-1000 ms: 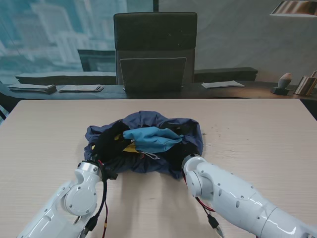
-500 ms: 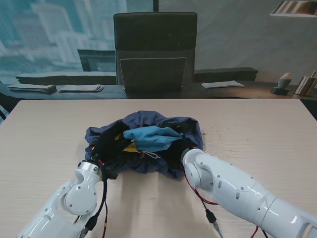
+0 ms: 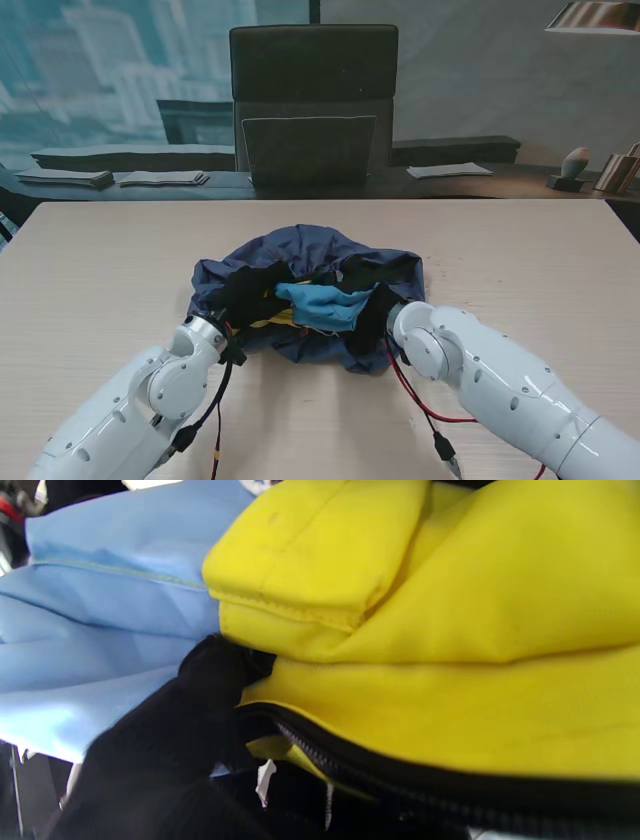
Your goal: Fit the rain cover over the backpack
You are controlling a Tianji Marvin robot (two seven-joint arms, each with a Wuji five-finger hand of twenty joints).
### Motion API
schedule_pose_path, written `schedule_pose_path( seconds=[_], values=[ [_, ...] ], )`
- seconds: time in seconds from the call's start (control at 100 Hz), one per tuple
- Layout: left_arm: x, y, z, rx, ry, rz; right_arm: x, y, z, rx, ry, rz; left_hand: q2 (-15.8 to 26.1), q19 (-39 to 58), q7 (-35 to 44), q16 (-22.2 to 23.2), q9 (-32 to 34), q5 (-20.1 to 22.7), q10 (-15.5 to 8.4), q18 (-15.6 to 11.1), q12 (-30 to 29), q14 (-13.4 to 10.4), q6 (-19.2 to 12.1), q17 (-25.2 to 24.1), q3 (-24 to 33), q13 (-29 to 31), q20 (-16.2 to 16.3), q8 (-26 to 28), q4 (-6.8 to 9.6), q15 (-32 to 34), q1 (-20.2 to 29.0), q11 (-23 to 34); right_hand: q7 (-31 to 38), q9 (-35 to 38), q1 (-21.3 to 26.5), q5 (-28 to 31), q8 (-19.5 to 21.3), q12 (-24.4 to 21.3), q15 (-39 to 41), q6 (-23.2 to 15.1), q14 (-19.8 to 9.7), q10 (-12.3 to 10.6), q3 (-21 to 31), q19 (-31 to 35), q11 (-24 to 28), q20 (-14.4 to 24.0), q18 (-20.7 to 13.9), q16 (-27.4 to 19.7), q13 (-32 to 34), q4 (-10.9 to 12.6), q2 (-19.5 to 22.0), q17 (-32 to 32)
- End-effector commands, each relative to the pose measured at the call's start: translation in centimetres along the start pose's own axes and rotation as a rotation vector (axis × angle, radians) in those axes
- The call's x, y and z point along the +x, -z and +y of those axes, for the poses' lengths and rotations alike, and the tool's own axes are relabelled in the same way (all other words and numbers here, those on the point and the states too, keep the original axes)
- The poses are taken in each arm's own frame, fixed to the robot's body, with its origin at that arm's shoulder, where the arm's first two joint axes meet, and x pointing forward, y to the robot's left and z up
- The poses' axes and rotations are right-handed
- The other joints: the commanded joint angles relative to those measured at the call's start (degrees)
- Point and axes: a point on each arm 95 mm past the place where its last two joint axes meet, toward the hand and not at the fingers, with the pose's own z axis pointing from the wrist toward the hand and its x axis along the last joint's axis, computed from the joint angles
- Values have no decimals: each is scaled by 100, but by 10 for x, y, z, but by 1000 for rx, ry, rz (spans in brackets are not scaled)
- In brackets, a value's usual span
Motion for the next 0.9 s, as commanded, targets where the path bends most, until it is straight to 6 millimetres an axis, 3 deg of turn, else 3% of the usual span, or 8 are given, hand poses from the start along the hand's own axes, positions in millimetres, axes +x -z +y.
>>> schedule_pose_path(
  seconds=[0.0, 0.11, 0.16, 0.23, 0.35, 0.47, 0.75, 0.89],
  values=[
    [-4, 4, 9, -75, -17, -12, 8, 2, -6, -11, 19, 36, 225, -72, 88, -35, 203, 265, -248, -63, 23, -153, -282, -239, 483, 42, 6, -128, 289, -87, 167, -29, 208, 1392, 231, 265, 257, -57, -157, -322, -176, 46, 274, 61, 199, -178, -346, -160, 545, -113, -206, 125],
    [-6, 9, 12, -133, -42, -20, 7, 2, -6, -38, -4, 44, 53, -255, -344, -112, 78, 556, -281, 105, -270, -233, -703, -372, 518, -189, -75, -419, 264, -334, 11, -451, 217, 1984, 356, 279, 381, 475, -19, -258, 59, 502, 273, 123, 642, -435, -180, -177, 1152, -38, -60, 242],
    [-4, 11, 12, -157, -49, -15, 8, 2, -7, -37, -19, 43, -174, -399, -866, -126, -484, 500, -270, 87, -1235, -270, -782, -459, 603, -427, -147, -782, 339, -481, -578, -331, 225, 2105, 395, 230, 438, 725, 85, -205, 113, 575, 208, 129, 840, -505, -148, -161, 1293, 21, 96, 245],
    [-1, 18, 9, -222, -52, -5, 9, 1, -7, -40, -34, 39, -255, -806, -2266, -158, -1577, 9, -129, 63, -1787, -309, -117, -807, -30, -1288, -346, -1588, 475, -816, -1728, -819, 261, 2225, 429, 126, 532, 1091, 304, -62, 134, 629, 135, 127, 1125, -593, -108, -103, 1462, 100, 290, 336],
    [4, 26, 2, -298, -93, 36, 10, -3, -9, -33, -70, 25, -746, -1406, -4088, -708, -3444, -999, 174, -164, -2435, -387, 604, -1312, -1359, -3041, -684, -3226, 179, -1812, -1793, -1607, 333, 2343, 498, 79, 508, 1329, 543, 114, 190, 765, 175, 116, 1237, -699, -52, -22, 1617, 149, 320, 455],
    [11, 31, 0, -317, -51, 43, 12, -5, -11, -30, -78, 20, -1064, -2417, -5972, -1409, -3973, -989, 472, -176, -3384, -513, 1050, -1391, -1174, -3930, -1203, -4294, -12, -2800, -2032, -3194, 370, 2391, 523, 96, 473, 1412, 619, 201, 219, 814, 218, 161, 1263, -748, -35, 13, 1668, 147, 288, 569],
    [34, 19, 7, -286, -26, 112, 16, -5, -9, -26, -73, 18, -1274, -3735, -6092, -1382, -4177, -971, 502, 26, -3026, -512, 1100, -1471, -418, -4155, -1734, -4341, -190, -3413, -2440, -3587, 391, 2445, 501, 81, 427, 1477, 666, 226, 275, 802, 219, 227, 1240, -835, -9, 29, 1797, 134, 298, 740],
    [28, 9, 19, -384, -102, 92, 20, -4, -6, -26, -77, 27, -994, -4004, -4839, -748, -3843, -993, 132, 151, -2134, -612, 696, -1317, -732, -3651, -1324, -3687, 103, -2547, -1699, -2600, 382, 2479, 485, 48, 424, 1533, 658, 177, 269, 749, 137, 217, 1245, -926, 9, 28, 1868, 132, 345, 846]
  ],
)
